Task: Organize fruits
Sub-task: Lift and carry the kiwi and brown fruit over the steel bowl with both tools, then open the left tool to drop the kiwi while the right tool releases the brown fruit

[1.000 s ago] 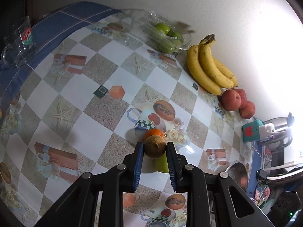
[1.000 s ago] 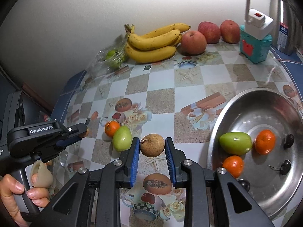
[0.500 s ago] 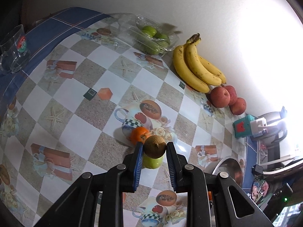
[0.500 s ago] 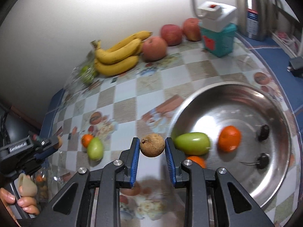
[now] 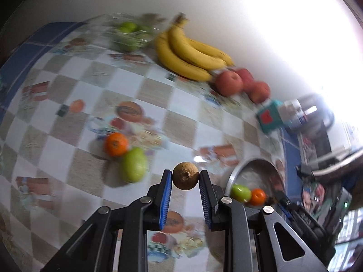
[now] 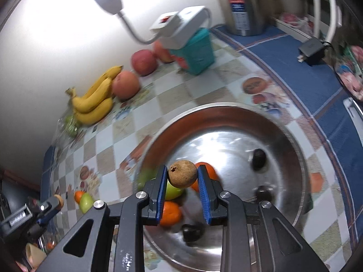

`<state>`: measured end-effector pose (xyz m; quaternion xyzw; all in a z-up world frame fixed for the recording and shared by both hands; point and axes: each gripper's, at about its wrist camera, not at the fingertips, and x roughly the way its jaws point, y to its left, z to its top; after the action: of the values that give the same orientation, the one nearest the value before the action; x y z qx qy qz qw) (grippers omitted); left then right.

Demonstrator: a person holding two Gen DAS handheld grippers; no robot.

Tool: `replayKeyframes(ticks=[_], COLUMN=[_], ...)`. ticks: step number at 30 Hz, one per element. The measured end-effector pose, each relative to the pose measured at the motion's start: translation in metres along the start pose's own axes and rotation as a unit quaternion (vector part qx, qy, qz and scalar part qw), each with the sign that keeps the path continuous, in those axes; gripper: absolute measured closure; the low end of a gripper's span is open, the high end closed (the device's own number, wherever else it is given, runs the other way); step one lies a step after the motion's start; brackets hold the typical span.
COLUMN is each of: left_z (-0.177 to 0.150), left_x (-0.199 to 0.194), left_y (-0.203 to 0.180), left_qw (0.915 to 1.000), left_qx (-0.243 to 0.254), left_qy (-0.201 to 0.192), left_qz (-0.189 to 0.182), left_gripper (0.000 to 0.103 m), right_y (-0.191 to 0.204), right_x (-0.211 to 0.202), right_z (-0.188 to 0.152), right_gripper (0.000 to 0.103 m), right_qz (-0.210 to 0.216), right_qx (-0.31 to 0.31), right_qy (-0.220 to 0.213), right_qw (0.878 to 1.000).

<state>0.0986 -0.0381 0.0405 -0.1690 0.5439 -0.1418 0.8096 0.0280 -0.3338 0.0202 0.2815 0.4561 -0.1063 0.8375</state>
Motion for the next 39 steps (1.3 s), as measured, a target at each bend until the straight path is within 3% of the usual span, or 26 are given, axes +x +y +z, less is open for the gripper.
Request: replayKeyframes(ticks=[7, 14, 22, 39], left_z=[-0.019, -0.038, -0.048, -0.055], left_x=[0.012, 0.029, 0.059, 0.08], left_y=[-0.049, -0.089, -0.096, -0.093], left_qw=[0.9968, 0.988, 0.9844, 0.9836], left_qx=[0.076, 0.15, 0.165, 0.164], left_qy=[0.014, 0.015, 0.042, 0.067], left_qz=[-0.02, -0.036, -0.047, -0.034], left_gripper=[0.077, 0.077, 0.077, 0.077], right_y=[-0.019, -0.023, -0.027, -0.037], right_x=[-0.001, -0.001, 0.011, 0.029], right_z=[0.004, 0.004, 0.002, -0.003], right_gripper=[0.075, 0.075, 0.075, 0.075], right_qz=[-0.003, -0.005, -0.009, -0.047], right_qx=[0.031, 0.036, 0.04, 0.046], right_qy=[-0.005, -0.002, 0.013, 0.042], right_qw=[1.0, 0.999, 0.999, 0.997])
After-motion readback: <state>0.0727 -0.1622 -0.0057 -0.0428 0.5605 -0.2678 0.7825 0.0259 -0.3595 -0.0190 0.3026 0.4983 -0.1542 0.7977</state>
